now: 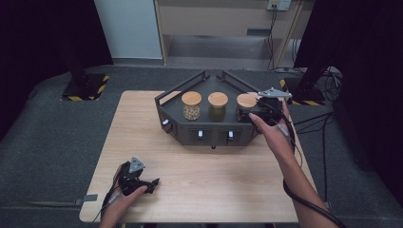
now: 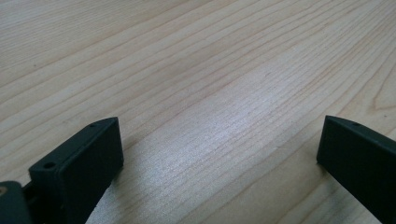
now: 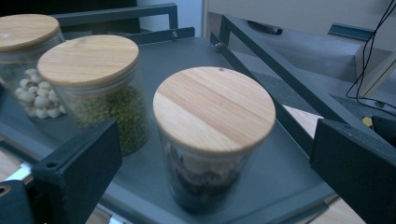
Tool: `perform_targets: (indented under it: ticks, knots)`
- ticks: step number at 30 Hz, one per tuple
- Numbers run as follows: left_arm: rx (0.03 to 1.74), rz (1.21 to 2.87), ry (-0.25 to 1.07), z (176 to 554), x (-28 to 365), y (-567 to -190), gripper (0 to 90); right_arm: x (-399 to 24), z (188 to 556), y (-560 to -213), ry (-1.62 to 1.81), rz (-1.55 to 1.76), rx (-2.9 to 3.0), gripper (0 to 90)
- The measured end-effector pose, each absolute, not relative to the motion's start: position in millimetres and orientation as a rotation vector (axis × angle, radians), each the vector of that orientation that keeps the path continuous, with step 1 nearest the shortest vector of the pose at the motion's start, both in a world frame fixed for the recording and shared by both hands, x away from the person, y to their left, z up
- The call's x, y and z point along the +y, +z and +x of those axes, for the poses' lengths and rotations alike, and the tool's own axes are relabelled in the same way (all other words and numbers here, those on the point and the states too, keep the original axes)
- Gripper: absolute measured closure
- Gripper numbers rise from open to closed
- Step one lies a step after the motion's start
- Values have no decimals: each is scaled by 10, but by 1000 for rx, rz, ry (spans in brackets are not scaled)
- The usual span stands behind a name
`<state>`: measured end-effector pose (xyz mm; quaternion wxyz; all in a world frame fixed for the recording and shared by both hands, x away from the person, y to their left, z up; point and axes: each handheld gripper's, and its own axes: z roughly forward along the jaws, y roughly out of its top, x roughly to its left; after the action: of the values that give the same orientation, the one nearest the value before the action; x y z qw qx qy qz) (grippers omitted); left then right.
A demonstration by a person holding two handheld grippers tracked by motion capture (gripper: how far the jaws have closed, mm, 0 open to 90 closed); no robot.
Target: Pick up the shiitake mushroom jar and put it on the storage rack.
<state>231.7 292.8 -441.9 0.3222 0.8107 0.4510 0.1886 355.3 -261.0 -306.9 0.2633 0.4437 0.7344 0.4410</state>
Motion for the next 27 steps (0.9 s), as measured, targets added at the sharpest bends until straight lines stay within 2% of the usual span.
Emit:
perform_targets:
  ticks: [27]
  knots:
    - [1184,2128,495,2317,2928,-4419,0,-2774,3200,-3211,1216,1187,2009,21]
